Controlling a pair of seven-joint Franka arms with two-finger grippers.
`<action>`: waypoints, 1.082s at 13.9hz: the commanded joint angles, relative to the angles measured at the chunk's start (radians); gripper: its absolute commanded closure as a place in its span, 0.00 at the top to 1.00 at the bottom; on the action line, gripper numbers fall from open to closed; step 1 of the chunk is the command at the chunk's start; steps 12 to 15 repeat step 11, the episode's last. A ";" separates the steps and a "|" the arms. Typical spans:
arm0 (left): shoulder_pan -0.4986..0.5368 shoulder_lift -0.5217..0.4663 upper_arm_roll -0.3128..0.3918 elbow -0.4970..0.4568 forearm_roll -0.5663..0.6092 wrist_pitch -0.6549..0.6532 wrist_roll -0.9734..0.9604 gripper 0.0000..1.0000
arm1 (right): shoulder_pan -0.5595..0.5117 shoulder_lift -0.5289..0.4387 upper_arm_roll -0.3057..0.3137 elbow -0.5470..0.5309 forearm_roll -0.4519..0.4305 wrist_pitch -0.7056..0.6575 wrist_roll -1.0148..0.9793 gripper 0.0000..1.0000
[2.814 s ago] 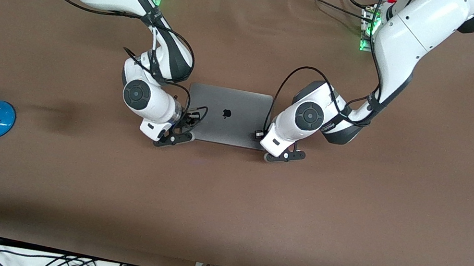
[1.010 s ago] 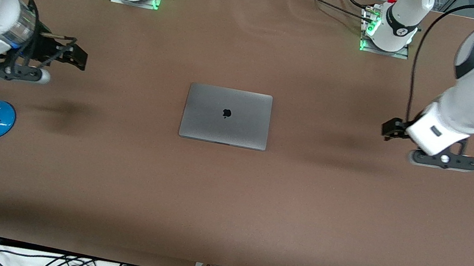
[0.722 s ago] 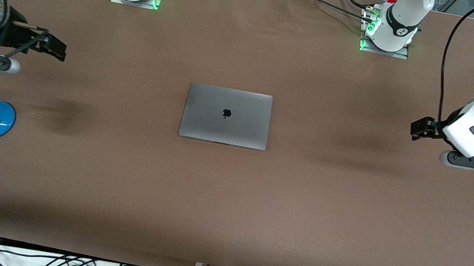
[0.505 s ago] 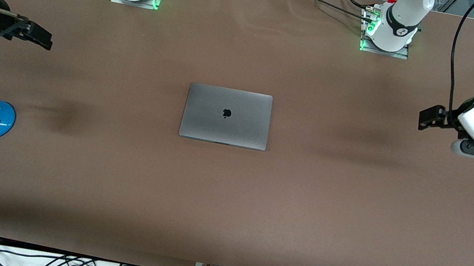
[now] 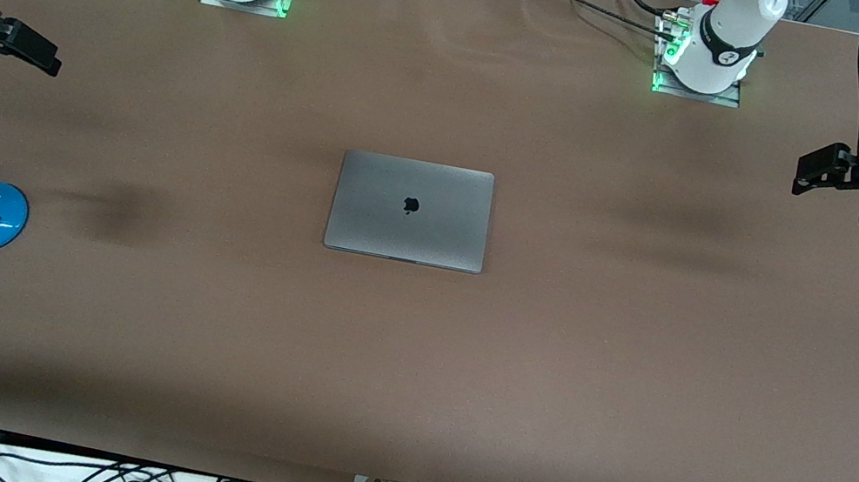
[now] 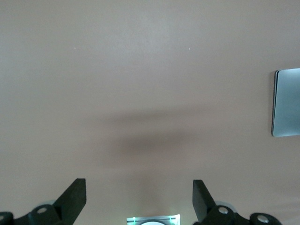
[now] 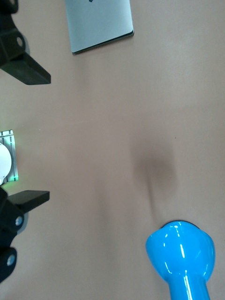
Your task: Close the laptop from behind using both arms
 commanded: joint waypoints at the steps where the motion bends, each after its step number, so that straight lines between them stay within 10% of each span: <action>1: -0.039 -0.042 0.056 -0.050 -0.018 0.018 0.026 1.00 | -0.003 -0.043 0.007 -0.016 -0.010 -0.014 -0.011 1.00; 15: -0.024 -0.029 0.054 -0.020 0.001 0.007 0.026 1.00 | -0.003 -0.072 0.008 -0.042 -0.004 -0.015 -0.012 1.00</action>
